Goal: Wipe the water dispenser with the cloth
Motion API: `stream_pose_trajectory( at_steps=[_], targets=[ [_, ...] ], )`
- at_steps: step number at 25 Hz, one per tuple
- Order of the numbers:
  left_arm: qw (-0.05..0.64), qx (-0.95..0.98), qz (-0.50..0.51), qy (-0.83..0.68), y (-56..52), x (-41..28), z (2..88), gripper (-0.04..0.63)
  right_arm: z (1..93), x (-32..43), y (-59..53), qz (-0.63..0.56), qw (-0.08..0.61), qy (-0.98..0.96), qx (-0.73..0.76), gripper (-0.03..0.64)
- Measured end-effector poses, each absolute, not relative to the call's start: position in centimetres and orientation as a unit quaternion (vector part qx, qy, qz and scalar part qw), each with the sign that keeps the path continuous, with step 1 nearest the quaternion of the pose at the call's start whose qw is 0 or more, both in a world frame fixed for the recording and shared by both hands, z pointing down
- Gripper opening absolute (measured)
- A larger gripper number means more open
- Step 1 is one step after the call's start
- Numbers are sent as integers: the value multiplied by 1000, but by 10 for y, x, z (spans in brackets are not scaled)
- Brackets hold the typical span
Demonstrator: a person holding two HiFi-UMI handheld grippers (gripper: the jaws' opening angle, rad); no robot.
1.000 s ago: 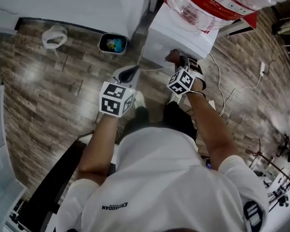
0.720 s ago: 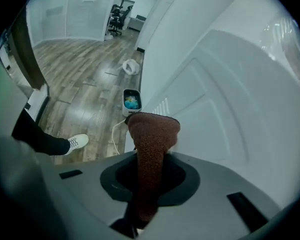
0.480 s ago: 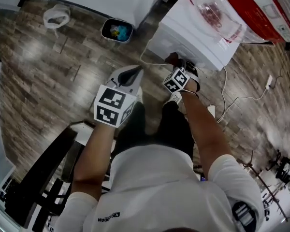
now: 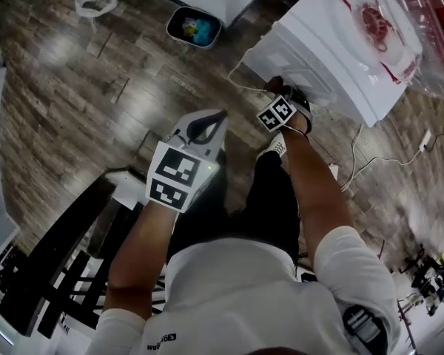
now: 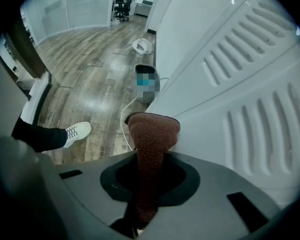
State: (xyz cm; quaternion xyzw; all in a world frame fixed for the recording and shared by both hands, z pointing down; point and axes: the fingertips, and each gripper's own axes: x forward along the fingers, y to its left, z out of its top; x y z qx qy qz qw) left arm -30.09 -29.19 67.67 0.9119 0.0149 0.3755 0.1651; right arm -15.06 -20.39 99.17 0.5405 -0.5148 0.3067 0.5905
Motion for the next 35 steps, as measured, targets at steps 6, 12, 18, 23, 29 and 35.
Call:
stream_pose_trajectory(
  at_steps=[6, 12, 18, 23, 29, 35],
  targets=[
    [173, 908, 382, -1, -300, -308, 692, -11, 1022, -151, -204, 322, 596, -515, 525, 57],
    [180, 905, 386, -4, -304, -304, 706, -11, 1030, -151, -203, 329, 602, -521, 508, 57],
    [181, 905, 386, 4, -304, -303, 707, -11, 1006, -164, -206, 323, 582, -541, 515, 57],
    [175, 908, 379, 10, -309, -298, 692, -11, 953, -175, -203, 311, 551, -548, 547, 57],
    [164, 915, 369, 24, -314, -300, 663, -11, 851, -185, -192, 315, 466, -571, 598, 55],
    [165, 921, 352, 13, -332, -302, 640, -11, 735, -182, -201, 298, 407, -578, 642, 57]
  ],
)
